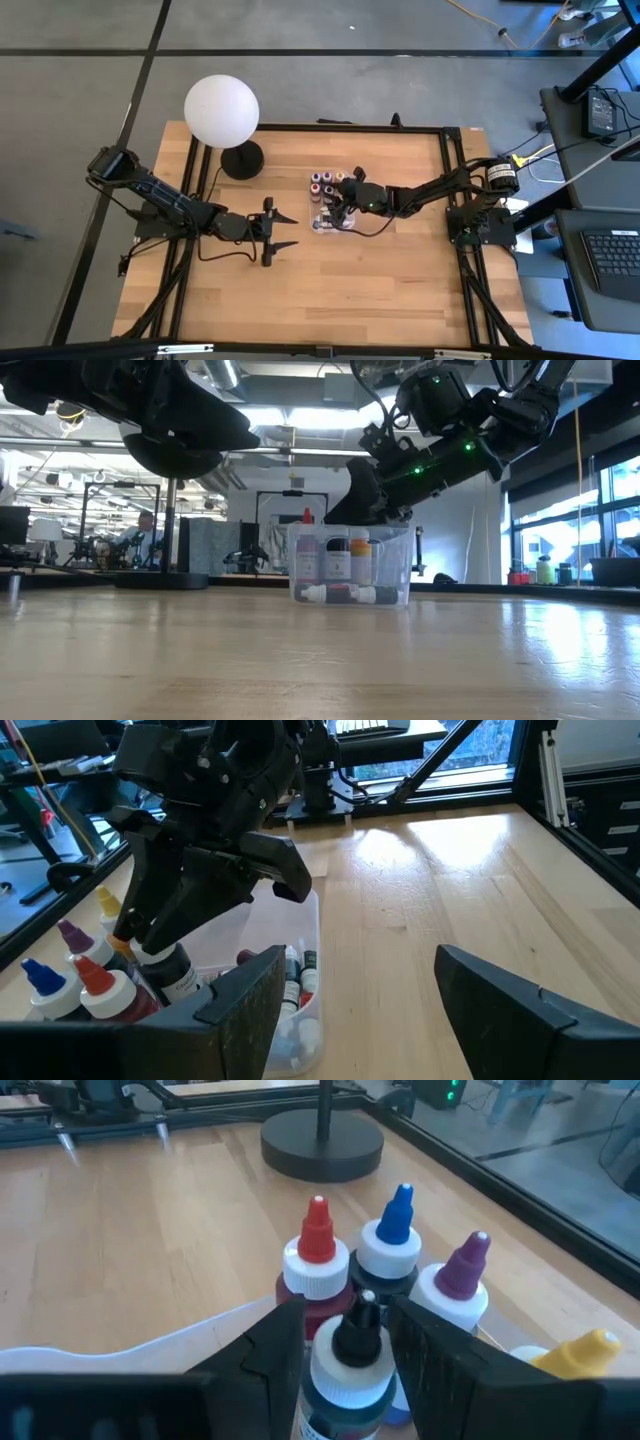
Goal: Pick & Place food coloring
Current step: Put the large black food coloring bottle in the transparent bin, then return to Home Position
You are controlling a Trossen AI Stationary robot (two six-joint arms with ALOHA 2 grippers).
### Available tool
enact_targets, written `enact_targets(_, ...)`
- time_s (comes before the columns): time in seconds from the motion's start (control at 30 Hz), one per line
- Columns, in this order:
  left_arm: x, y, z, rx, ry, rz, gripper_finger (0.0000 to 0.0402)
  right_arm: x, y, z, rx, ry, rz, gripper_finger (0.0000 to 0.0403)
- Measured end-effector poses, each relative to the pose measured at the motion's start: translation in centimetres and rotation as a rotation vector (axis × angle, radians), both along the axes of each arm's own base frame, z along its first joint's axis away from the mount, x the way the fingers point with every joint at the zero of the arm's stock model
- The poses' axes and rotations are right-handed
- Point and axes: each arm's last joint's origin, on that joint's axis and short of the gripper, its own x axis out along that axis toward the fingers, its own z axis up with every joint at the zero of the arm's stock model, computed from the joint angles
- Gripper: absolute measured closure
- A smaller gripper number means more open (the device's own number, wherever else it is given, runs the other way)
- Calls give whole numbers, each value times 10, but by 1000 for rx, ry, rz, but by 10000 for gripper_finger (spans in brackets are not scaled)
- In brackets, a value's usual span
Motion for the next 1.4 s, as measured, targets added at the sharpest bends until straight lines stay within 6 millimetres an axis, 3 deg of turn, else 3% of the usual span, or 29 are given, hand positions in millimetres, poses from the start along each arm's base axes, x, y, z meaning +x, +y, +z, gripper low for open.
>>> enact_targets(0.53, 0, 0, 0, 0, 0, 0, 148, 3, -1, 12, -100, -91, -15, 254)
enact_targets(0.7, 0, 0, -2, 7, 17, -1, 148, -2, 5, 39, -185, -141, 23, 254)
enact_targets(0.8, -1, 0, -5, 23, 55, -3, 148, -21, 19, 55, -217, -54, 90, 254)
enact_targets(0.93, -2, 7, -6, -32, 56, 72, 148, -59, 29, 60, -143, 14, 162, 254)
enact_targets(1.17, -32, 28, -10, -110, -87, 125, 148, -118, 28, 48, -19, -57, 258, 254)
enact_targets(1.4, -67, 41, -14, -142, -204, 170, 148, -156, 25, 29, 12, -96, 262, 254)
